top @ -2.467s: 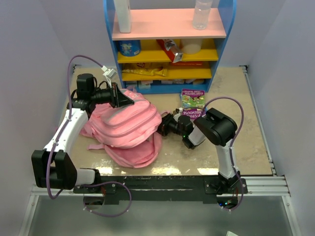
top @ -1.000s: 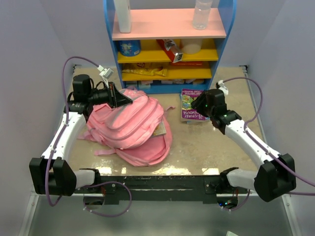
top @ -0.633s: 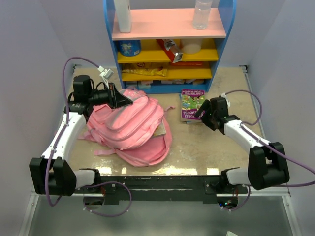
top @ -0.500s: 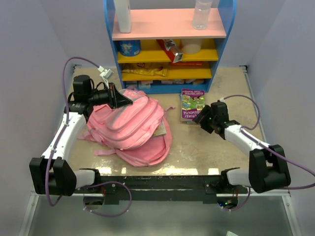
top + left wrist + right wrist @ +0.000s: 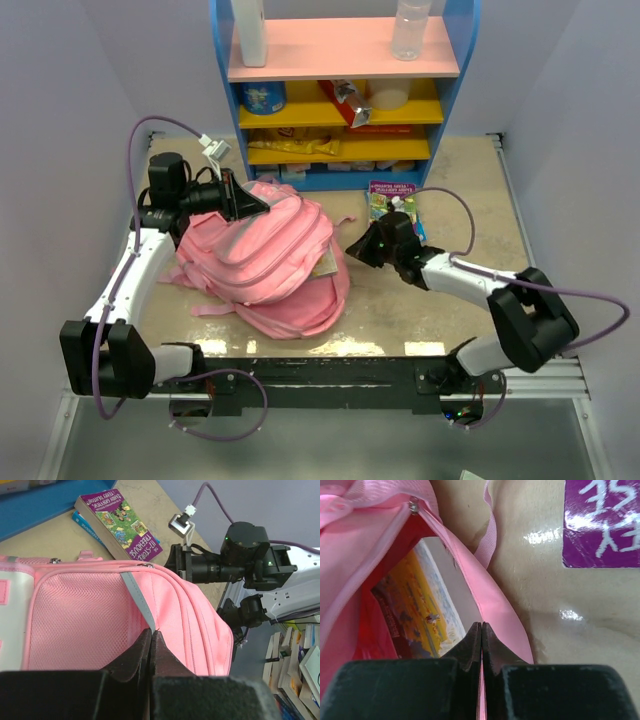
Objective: Pack the student bag
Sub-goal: Place the book in the student bag.
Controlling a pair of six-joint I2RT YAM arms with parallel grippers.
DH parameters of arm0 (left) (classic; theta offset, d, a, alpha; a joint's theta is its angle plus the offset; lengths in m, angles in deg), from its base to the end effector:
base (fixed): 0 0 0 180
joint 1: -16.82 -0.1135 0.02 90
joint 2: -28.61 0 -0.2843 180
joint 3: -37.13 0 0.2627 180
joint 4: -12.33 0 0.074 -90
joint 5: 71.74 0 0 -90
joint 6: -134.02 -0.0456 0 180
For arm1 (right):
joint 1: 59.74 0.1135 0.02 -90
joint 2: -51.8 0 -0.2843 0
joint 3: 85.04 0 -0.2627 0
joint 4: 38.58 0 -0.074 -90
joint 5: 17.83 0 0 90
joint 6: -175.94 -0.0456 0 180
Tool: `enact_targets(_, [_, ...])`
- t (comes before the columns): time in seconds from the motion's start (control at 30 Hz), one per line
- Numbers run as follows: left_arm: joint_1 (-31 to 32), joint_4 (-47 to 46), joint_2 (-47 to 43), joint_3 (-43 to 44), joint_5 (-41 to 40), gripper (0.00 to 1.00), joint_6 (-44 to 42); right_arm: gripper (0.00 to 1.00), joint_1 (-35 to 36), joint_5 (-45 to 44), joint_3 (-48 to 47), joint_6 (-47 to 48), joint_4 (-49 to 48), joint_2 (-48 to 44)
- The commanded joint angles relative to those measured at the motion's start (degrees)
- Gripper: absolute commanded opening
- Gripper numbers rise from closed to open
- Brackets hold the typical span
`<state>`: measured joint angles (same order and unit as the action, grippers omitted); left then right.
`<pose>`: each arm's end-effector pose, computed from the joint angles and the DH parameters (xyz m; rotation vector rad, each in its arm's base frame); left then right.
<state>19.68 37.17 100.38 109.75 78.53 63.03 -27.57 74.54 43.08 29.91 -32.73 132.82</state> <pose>0.2797 -0.0536 0.3481 0.4307 1.9293 -1.2822 0.2555 0.1629 0.1978 0.4575 2.2869 0.8797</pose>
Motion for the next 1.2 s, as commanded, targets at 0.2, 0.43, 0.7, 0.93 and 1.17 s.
enact_targets(0.2, [-0.7, -5.9, -2.2, 3.1, 3.2, 0.0, 1.3, 0.0, 7.1, -4.7, -9.7, -2.2, -2.8, 11.3])
enact_targets(0.43, [-0.7, -5.8, -2.2, 3.1, 3.0, 0.0, 1.1, 0.0, 13.8, -5.2, -12.6, -2.7, -2.0, 12.3])
enact_targets(0.7, [-0.6, -7.4, -1.9, 2.8, 3.1, 0.0, 2.5, 0.0, 18.8, -3.5, -13.1, -6.7, -8.2, 14.6])
enact_targets(0.93, [-0.7, -5.3, -2.5, 3.8, 3.2, 0.0, 1.3, 0.32, 16.4, -6.3, -16.1, -3.0, -1.8, 13.4])
enact_targets(1.17, [-0.7, -6.1, -2.3, 2.3, 3.2, 0.0, 1.4, 0.62, 10.8, -8.6, -3.4, -6.7, 0.7, -3.6])
